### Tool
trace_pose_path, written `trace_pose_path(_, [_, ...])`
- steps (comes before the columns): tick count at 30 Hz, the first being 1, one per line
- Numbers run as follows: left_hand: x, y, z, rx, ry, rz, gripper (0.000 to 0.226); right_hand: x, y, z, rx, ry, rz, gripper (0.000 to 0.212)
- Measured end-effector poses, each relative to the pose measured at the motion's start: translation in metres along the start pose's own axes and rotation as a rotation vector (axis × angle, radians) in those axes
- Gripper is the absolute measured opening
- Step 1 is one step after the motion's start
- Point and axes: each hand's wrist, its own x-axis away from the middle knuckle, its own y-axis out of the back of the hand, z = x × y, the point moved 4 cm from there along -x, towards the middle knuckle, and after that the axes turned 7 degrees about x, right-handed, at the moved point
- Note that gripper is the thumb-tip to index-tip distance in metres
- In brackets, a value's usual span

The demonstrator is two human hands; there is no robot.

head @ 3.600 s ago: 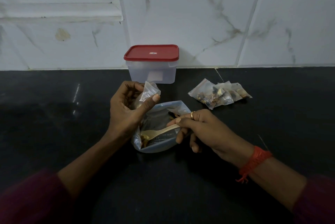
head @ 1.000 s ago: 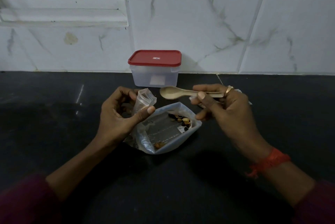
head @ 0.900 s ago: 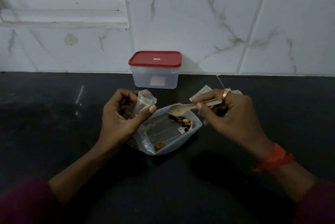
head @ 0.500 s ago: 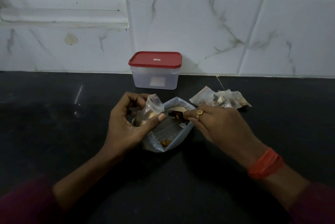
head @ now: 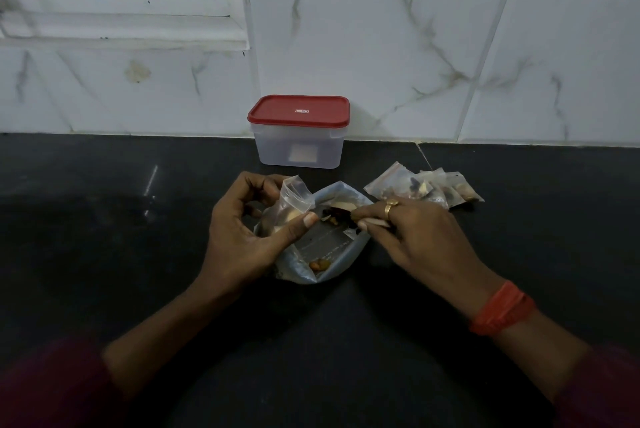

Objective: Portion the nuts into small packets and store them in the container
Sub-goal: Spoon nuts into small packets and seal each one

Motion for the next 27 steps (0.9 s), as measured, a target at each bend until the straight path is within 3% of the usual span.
trace_pose_path(4, [-0.001,0.0,0.0,0.018,-0.008,-0.01,0.044,-0.002,0.004,-0.01,-0.096,-0.086,-0.076,0.028])
trace_pose_path(9, [-0.002,0.0,0.002,0.041,-0.002,0.004,0.044,0.002,-0.007,-0.006,0.073,-0.081,0.021,0.027])
trace_pose_path(14, [-0.003,0.0,0.002,0.051,0.012,0.008,0.043,-0.002,-0.003,-0.01,-0.157,-0.11,-0.069,0.03])
trace_pose_path(21, [-0.003,0.001,0.005,0.037,0.0,0.008,0.045,-0.002,-0.009,-0.009,-0.207,-0.059,0.086,0.028])
trace_pose_path(27, [-0.003,0.002,0.007,0.034,0.006,0.003,0.044,-0.002,0.001,-0.011,-0.267,-0.098,-0.012,0.029])
